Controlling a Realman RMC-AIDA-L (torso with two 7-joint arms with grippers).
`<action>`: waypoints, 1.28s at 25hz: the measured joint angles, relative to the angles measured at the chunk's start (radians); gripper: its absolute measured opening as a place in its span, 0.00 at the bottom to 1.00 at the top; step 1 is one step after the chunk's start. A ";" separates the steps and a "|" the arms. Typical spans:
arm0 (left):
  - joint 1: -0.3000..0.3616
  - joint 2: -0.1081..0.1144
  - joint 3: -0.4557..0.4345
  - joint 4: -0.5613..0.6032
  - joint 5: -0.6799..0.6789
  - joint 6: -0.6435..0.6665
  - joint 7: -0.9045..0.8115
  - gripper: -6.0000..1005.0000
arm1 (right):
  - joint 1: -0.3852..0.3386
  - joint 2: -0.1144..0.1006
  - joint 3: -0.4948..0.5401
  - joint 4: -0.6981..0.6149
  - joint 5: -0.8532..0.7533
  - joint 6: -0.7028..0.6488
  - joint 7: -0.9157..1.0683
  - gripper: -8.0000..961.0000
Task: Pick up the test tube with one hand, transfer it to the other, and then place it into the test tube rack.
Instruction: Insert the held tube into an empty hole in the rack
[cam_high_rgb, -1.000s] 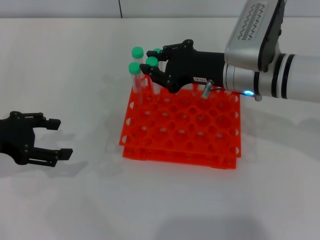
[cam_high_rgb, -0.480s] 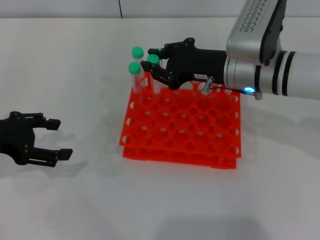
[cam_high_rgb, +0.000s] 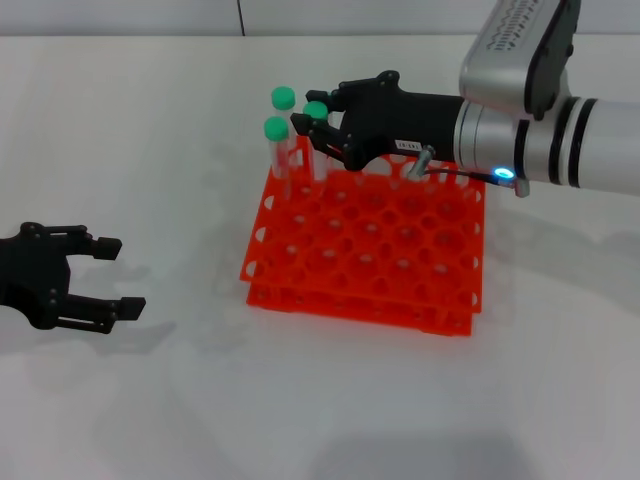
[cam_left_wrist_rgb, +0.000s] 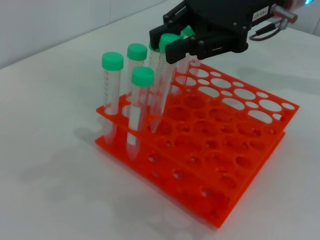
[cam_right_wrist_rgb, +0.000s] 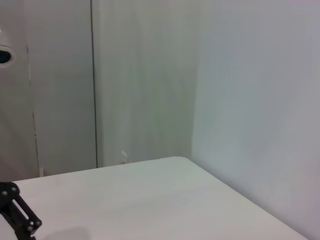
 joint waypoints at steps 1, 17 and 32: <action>0.000 0.000 0.000 0.000 0.000 0.000 0.000 0.87 | 0.000 0.000 0.001 0.001 0.000 0.000 0.001 0.28; -0.004 0.000 0.000 -0.001 0.000 -0.001 0.000 0.87 | 0.000 0.002 0.001 0.002 -0.005 0.002 0.006 0.28; -0.004 0.000 0.001 -0.003 0.000 -0.009 0.000 0.87 | 0.000 0.003 0.001 0.001 -0.006 -0.005 0.002 0.28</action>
